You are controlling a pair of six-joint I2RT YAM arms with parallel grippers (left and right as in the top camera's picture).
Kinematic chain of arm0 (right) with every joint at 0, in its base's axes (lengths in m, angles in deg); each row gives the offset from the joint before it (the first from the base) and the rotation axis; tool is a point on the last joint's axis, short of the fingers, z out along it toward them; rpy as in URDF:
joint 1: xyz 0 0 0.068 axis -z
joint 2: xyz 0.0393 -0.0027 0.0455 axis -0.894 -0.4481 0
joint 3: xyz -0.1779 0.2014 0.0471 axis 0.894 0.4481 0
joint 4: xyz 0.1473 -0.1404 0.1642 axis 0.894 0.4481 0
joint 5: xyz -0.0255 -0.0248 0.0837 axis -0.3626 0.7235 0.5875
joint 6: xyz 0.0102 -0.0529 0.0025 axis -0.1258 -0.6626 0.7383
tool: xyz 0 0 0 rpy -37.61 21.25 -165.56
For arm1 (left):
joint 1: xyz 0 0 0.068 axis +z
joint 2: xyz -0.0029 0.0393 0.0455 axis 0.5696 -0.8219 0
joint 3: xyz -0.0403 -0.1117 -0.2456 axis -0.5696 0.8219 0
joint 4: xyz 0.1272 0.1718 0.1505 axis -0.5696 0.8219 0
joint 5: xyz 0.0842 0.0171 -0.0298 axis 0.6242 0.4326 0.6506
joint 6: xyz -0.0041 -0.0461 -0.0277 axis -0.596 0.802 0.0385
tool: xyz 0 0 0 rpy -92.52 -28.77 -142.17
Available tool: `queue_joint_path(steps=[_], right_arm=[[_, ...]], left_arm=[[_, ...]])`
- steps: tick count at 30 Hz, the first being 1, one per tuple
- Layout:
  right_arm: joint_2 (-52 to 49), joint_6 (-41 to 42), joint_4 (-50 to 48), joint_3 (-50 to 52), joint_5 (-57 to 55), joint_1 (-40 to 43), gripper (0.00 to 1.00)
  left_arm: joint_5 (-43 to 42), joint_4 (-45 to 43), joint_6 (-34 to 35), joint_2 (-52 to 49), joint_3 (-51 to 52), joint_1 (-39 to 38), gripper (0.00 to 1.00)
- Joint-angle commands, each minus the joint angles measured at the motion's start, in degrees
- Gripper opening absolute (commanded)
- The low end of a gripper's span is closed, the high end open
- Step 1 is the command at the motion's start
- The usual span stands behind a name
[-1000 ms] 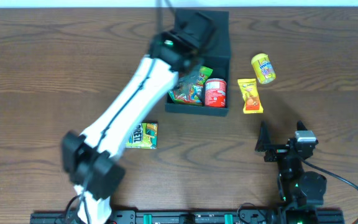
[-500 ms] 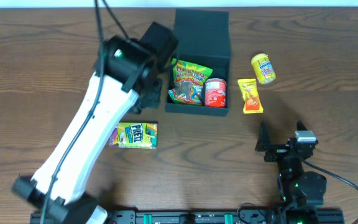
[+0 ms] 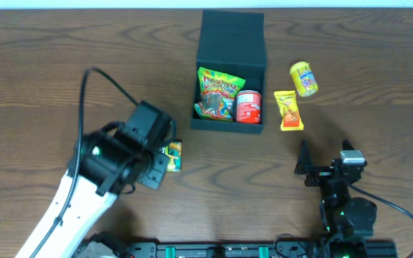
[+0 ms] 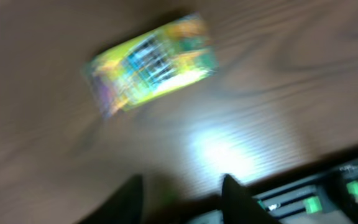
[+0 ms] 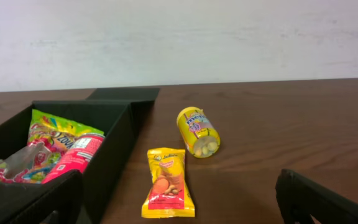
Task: Pack container
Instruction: 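Lower the left gripper onto the Pretz box and grasp it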
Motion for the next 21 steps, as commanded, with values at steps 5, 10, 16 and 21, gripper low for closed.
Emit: queue_joint_path(steps=[5,10,16,21], right_arm=[[0.2,0.52,0.35,0.09,-0.2,0.26,0.99],[0.2,0.52,0.33,0.09,-0.2,0.26,0.99],[0.2,0.52,0.33,0.09,-0.17,0.26,0.99],[0.2,0.52,0.35,0.09,-0.17,0.26,0.99]], left_arm=[[-0.33,-8.0,-13.6,-0.63,10.1,0.02,0.95],[1.2,-12.72,0.42,-3.56,11.87,0.09,0.95],[0.81,-15.69,40.68,-5.81,11.89,0.96,0.95],[-0.94,-16.81,93.15,-5.97,12.35,0.96,0.95]])
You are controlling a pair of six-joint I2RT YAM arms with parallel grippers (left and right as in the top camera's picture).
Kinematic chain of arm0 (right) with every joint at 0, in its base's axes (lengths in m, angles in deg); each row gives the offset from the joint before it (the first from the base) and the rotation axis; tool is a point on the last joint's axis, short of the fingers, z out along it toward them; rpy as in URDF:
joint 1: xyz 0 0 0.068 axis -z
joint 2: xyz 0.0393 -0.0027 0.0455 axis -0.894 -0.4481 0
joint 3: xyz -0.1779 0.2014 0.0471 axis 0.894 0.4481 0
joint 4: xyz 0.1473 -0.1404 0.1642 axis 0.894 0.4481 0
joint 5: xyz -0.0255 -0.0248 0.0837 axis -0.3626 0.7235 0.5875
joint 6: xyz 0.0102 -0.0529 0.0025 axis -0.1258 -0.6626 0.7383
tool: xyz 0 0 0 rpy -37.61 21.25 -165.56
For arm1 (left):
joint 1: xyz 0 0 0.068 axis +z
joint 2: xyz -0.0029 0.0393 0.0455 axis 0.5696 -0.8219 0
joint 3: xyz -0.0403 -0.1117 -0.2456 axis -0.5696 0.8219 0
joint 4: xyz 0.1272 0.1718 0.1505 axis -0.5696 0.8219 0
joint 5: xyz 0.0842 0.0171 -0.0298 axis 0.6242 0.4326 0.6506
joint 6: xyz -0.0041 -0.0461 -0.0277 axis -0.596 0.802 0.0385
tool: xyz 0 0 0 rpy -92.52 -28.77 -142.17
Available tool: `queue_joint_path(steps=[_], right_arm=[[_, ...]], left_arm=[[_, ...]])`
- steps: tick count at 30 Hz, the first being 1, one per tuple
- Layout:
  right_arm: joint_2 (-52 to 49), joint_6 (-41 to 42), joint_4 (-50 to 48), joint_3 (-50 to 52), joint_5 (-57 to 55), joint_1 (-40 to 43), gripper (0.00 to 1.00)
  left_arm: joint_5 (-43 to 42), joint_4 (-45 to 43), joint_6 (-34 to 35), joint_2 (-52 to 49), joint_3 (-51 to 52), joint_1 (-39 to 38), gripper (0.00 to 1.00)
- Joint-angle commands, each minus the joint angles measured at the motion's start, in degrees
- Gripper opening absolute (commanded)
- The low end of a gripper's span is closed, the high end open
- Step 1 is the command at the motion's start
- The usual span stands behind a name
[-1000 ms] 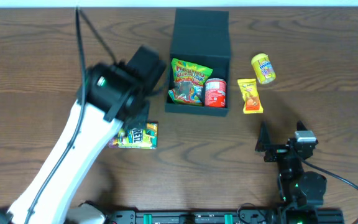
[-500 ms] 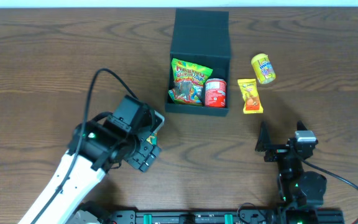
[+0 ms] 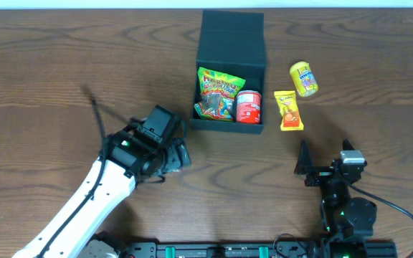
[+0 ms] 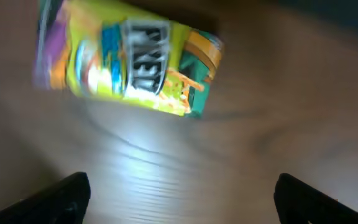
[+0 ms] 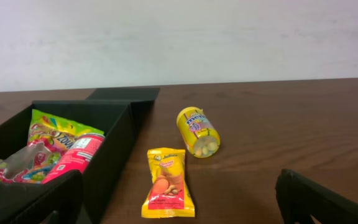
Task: Pack container
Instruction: 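Lower the left gripper onto the Pretz box and grasp it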
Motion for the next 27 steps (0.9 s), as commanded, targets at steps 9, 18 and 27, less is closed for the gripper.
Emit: queue_joint_path(steps=[9,18,27], right_arm=[[0.2,0.52,0.33,0.09,-0.17,0.26,0.99],[0.2,0.52,0.31,0.09,-0.17,0.26,0.99],[0.2,0.52,0.31,0.09,-0.17,0.26,0.99]], left_arm=[[8.07,-2.56,66.12,-1.07,1.73,0.28,0.95],[3.98,-9.88,68.46,-8.31,4.92,5.11,0.96],[-3.56,-10.05,60.0,-16.31,4.92,12.61,0.96]])
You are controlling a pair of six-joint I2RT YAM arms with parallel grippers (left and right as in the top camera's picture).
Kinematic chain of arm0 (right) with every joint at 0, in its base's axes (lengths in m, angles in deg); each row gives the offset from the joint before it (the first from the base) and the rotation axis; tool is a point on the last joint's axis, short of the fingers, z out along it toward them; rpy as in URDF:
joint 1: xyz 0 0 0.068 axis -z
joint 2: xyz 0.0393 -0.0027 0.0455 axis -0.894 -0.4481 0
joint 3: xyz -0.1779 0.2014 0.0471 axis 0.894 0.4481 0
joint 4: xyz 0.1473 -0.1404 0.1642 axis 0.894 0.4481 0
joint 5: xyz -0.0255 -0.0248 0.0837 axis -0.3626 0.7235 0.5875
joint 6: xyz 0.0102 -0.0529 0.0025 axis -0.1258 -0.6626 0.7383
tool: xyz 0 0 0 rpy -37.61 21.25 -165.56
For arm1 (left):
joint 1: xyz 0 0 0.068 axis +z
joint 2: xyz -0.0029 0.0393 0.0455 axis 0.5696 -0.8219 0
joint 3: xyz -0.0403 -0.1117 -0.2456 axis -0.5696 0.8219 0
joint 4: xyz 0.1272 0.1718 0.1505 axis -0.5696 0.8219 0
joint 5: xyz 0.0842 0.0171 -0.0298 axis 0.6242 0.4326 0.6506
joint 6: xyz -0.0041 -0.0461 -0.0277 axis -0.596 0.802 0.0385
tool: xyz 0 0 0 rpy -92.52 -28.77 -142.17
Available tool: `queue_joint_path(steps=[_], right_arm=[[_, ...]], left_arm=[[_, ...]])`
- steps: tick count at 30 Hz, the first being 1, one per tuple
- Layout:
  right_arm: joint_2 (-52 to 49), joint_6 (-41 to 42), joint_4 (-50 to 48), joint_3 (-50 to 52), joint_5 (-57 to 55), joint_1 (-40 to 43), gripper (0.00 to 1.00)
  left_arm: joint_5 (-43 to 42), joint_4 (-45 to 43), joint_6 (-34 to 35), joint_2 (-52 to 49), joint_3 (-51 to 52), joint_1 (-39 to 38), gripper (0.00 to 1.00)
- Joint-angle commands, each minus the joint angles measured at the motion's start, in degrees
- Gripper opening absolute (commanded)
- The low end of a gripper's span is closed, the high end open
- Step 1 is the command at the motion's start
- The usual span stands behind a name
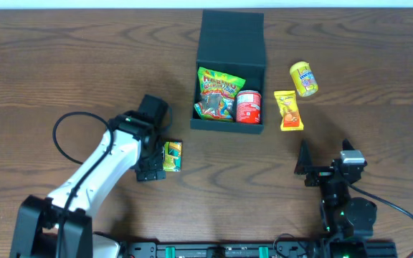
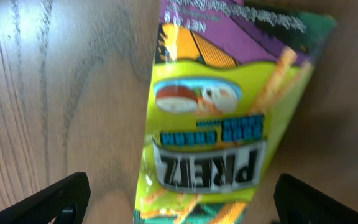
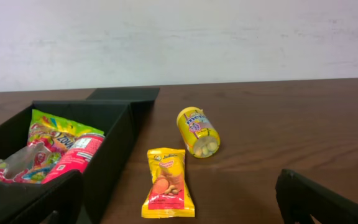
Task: Pack container
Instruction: 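Lower the left gripper onto the Pretz box and grasp it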
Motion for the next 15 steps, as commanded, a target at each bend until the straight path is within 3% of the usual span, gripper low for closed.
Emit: queue_joint_path(steps=[1,7,15], right_arm=[[0.2,0.52,0.35,0.09,-0.2,0.26,0.99],[0.2,0.52,0.35,0.09,-0.17,0.26,0.99],[0.2,0.52,0.35,0.09,-0.2,0.26,0.99]], left_arm=[[-1.88,0.13,-2.45,-1.62,0.24,1.44,0.96],[-3.89,-4.55,-6.84,-5.22,0.11,3.3,0.96],[-3.56,-4.52,-8.26,-8.79,0.11,3.32,0.96]])
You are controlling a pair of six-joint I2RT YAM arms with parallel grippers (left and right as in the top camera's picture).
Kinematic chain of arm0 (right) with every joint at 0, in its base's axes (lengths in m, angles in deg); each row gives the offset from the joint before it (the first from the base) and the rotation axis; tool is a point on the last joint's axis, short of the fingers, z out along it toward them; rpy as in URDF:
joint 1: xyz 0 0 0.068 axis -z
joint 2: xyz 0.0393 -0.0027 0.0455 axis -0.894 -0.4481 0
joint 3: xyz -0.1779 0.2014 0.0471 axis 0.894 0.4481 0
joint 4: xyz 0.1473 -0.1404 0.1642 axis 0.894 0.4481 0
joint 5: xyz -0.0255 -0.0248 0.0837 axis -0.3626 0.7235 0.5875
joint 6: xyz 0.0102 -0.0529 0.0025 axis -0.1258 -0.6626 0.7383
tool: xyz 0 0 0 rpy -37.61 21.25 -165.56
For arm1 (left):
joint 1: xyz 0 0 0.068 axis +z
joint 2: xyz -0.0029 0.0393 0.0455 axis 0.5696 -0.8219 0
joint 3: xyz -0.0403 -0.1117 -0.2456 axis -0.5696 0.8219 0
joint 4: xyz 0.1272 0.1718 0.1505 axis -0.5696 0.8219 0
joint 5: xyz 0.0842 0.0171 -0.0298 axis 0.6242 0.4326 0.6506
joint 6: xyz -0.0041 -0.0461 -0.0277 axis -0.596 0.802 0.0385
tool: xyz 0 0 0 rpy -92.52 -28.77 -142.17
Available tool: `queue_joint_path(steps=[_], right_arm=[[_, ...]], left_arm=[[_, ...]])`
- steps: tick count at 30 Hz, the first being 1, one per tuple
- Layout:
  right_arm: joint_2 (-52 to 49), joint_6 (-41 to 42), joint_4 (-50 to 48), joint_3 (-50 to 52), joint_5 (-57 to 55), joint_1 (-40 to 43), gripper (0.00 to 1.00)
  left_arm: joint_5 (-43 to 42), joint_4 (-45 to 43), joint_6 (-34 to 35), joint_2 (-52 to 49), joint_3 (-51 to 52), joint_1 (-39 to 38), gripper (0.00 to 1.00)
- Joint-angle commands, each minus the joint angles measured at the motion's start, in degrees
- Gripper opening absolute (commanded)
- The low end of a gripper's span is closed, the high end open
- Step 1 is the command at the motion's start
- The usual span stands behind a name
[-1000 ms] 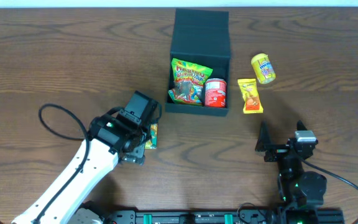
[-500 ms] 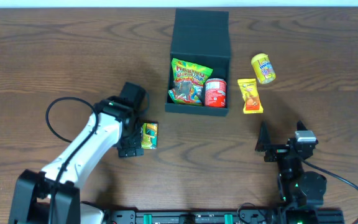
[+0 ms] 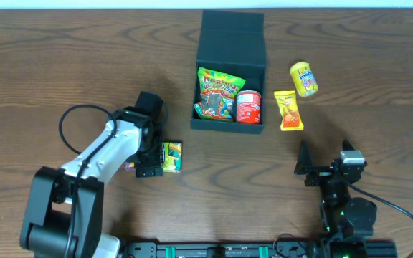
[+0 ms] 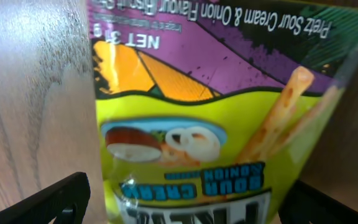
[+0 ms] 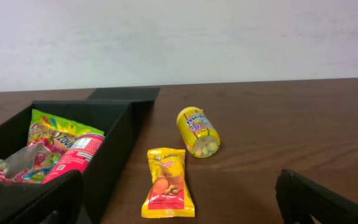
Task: Pack container
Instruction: 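Lower the left gripper onto the Pretz box and grasp it, then carry the Pretz box with the left gripper and lower it into the box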
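Observation:
A yellow-green and purple Pretz packet lies flat on the table, left of the black box. In the left wrist view it fills the frame. My left gripper is open, low over the packet, with a finger on each side of it. The box holds a gummy bag and a red can. A yellow peanut packet and a yellow candy jar lie right of the box. My right gripper is open and empty near the front edge.
The box lid lies folded open toward the table's far edge. The left arm's cable loops over the table to the left. A rail of hardware runs along the front edge.
My left gripper has come closer to the Pretz packet, which now fills more of the left wrist view. Its jaws remain wide open. The right arm has not moved.
My left gripper was near the Pretz packet with its fingers close together. Then its jaws stood wide open over the packet. Later the packet lay lengthwise between the fingers, and now the gripper is closer still. The right arm stayed parked throughout.

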Motion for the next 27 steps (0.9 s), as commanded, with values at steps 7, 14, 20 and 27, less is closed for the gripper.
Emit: queue_joint_path(steps=[7,14,20,27], right_arm=[[0.2,0.52,0.31,0.09,-0.2,0.26,0.99],[0.2,0.52,0.33,0.09,-0.17,0.26,0.99],[0.2,0.52,0.33,0.09,-0.2,0.26,0.99],[0.2,0.52,0.33,0.09,-0.17,0.26,0.99]], left_arm=[[3.56,0.13,-4.76,-1.36,0.13,0.11,0.82],[4.13,0.59,-8.31,-1.36,0.13,0.07,0.66],[4.61,0.57,-13.68,-1.36,0.13,0.07,0.55],[4.55,-1.18,-27.54,-1.33,0.11,-0.17,0.54]])
